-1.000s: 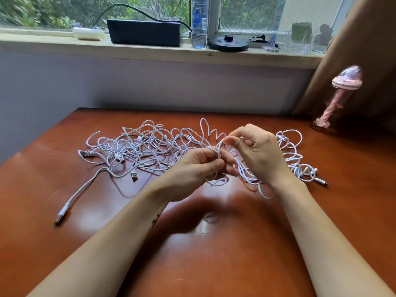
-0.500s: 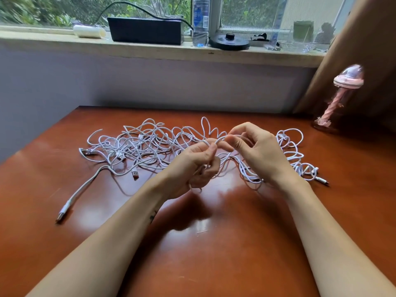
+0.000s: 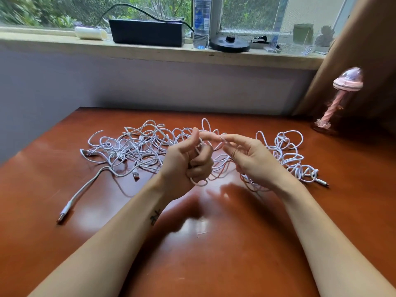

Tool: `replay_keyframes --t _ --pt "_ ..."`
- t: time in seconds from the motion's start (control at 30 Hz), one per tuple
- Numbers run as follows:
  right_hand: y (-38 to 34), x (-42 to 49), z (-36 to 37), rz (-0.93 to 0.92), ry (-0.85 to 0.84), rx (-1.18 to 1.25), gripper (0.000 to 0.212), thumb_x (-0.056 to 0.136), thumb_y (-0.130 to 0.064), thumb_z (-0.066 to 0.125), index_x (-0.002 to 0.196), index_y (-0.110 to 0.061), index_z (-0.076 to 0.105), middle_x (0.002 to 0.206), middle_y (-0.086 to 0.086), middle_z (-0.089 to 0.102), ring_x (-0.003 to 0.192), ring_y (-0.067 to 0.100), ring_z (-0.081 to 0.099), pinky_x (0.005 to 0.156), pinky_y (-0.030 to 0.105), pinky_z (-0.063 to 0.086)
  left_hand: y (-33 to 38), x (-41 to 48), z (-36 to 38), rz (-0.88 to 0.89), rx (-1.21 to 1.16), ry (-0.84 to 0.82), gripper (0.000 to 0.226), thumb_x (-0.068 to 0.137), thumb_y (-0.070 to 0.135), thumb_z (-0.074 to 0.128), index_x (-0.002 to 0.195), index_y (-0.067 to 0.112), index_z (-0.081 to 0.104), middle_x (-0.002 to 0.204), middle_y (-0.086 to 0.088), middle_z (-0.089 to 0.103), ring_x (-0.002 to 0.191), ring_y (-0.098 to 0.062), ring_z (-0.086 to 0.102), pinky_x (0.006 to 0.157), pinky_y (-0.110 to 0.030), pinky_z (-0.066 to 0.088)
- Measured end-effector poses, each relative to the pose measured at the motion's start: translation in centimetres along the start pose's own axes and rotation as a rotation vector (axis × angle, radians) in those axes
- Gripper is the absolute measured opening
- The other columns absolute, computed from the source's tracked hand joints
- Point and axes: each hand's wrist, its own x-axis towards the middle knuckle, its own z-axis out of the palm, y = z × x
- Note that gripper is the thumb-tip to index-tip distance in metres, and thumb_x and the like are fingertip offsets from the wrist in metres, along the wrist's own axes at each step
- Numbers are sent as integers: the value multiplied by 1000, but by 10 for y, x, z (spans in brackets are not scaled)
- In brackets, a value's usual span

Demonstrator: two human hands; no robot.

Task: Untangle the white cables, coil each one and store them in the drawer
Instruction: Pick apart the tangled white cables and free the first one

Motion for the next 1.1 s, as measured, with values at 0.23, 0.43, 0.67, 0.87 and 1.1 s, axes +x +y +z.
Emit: replay_keyframes --t 0.23,0.43,0.67,0.87,1.1 --pt "12 -2 20 -89 -166 -490 35 102 -15 60 136 -19 62 104 -12 60 92 -3 51 84 13 37 3 5 -4 121 -87 128 53 109 44 23 153 19 39 62 0 39 41 -10 14 45 -26 13" --pt "11 -5 28 -108 -253 -632 30 97 -24 63 126 -21 66 107 2 68 95 16 58 84 31 45 5 10 -14 218 28 349 50 110 39 25 159 28 23 92 -5 57 47 -9 26 46 -21 37" --pt "2 -9 23 -171 -191 -692 22 98 -40 61 85 -23 66 71 -6 57 67 16 49 63 34 40 5 14 -29 300 188 483 50 111 35 25 160 32 17 117 -2 69 56 -9 45 71 -26 54" --pt "3 -10 27 -234 -191 -631 20 100 -43 59 90 -30 69 58 -15 46 58 8 41 59 33 39 1 17 -32 293 267 512 49 111 33 24 160 29 17 123 -6 68 61 -11 50 80 -30 58" --pt "-1 -3 21 -395 -9 -602 16 92 -32 65 93 -22 78 74 -13 55 69 12 48 68 40 48 -17 14 -28 258 698 394 48 111 34 30 158 26 24 101 -7 70 74 -25 53 76 -30 48"
